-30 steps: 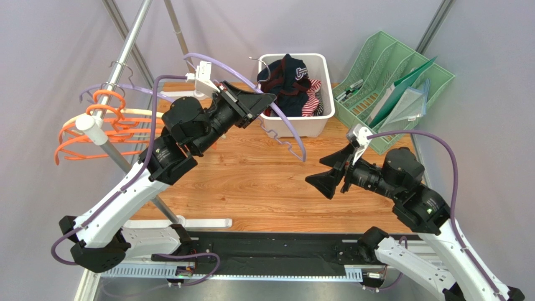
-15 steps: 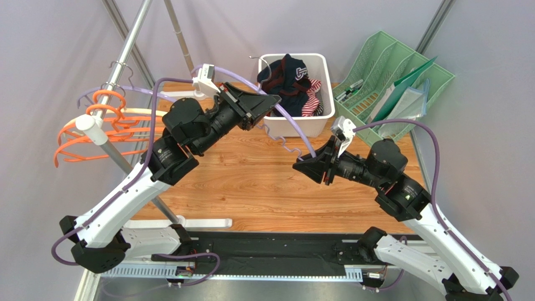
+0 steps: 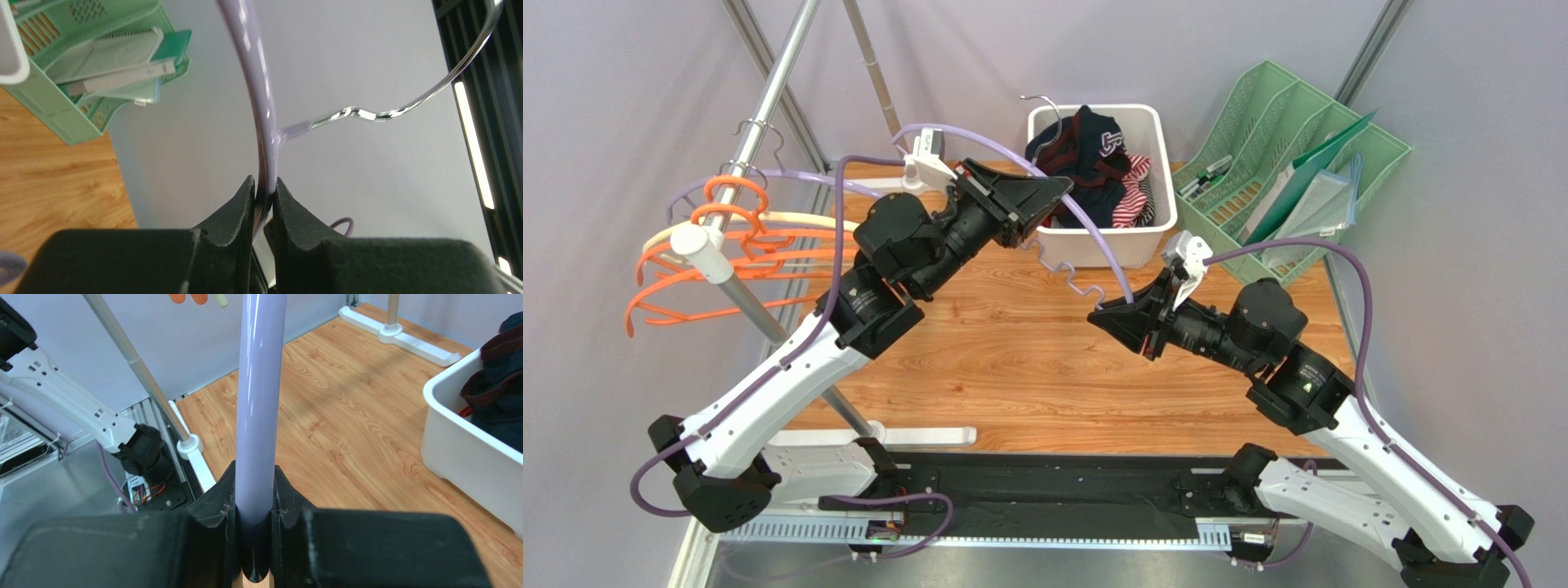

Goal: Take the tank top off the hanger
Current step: Place the hanger at the clothesline.

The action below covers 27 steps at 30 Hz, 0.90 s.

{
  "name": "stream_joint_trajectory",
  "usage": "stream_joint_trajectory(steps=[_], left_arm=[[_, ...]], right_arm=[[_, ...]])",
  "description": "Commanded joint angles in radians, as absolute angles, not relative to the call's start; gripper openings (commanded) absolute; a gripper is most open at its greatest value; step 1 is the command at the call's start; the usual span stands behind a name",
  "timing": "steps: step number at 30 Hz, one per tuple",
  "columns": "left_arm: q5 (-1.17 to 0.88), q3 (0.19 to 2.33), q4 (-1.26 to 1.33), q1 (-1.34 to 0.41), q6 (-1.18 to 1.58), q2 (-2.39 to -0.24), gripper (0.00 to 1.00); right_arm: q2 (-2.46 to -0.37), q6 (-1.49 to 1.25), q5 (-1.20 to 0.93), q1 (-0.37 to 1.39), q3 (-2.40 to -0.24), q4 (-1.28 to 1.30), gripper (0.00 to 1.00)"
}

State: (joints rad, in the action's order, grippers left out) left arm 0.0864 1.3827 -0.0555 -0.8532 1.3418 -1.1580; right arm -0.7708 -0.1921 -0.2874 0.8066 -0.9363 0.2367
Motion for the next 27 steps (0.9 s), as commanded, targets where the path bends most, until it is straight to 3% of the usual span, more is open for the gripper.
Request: stream_joint_trajectory(steps=[1,7,9,27], left_arm=[[-0.087,1.358,-0.038,-0.916,1.31,-1.187,0.21],[-0.003,1.325,-0.055,-1.0,1.221,-1.172,0.39],[-0.002,1.327,-0.057,-1.018,1.206,-1.184,0.4],[0.113,1.345,-0.08,-1.092,1.105,-1.218,0.33]], right_arm=[[-0.788,-0.169,-0.173,0.811,-0.966,0.109,0.0],[-0.778,-0.169,-0.12,0.811,-0.966,0.107,0.0],[-0.776,-0.169,-0.109,0.811,-0.969,0.107,0.0],[-0.697,-0.161,-0.106,0.811,-0.953,0.158,0.0]])
